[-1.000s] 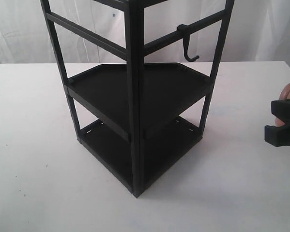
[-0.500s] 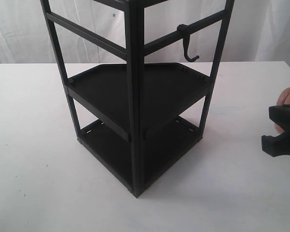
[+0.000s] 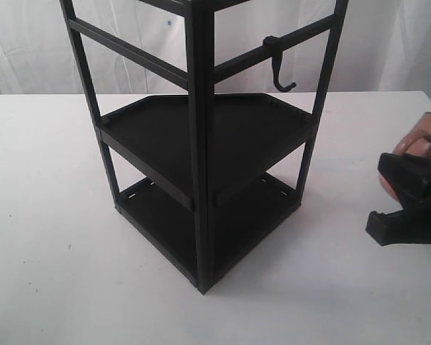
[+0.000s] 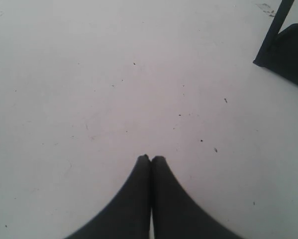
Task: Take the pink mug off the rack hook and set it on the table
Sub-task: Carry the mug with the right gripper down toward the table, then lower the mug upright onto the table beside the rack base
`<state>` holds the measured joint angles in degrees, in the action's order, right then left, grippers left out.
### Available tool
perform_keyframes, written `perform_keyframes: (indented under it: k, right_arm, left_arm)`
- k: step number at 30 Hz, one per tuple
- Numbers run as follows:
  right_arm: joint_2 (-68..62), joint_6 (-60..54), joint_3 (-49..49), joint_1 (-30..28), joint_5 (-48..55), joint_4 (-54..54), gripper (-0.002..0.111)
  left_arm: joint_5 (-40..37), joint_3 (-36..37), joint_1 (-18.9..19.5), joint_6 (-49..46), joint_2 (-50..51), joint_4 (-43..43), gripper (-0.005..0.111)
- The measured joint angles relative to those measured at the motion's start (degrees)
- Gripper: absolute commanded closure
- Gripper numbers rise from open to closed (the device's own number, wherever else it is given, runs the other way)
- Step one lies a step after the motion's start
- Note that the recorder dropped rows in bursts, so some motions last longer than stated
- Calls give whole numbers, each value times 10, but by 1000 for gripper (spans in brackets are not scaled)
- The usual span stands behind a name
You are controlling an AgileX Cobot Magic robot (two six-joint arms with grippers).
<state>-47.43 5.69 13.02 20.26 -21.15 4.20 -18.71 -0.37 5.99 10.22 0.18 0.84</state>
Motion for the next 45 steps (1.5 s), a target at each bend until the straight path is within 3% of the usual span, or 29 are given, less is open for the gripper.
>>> perform_keyframes:
  k: [3, 7, 16, 23, 45]
  right_arm:
    - [-30, 86, -25, 1, -121, 94, 108]
    - [-87, 119, -34, 3, -225, 168, 108]
    - [-199, 121, -34, 3, -240, 191, 108]
    - [-261, 19, -34, 3, -278, 231, 108]
    - [-480, -79, -33, 3, -352, 218, 108]
  left_arm:
    - [0, 0, 0, 0, 0, 0, 107]
    - [0, 0, 0, 0, 0, 0, 107]
    - [0, 0, 0, 0, 0, 0, 107]
    - [0, 0, 0, 0, 0, 0, 107]
    - [0, 0, 0, 0, 0, 0, 107]
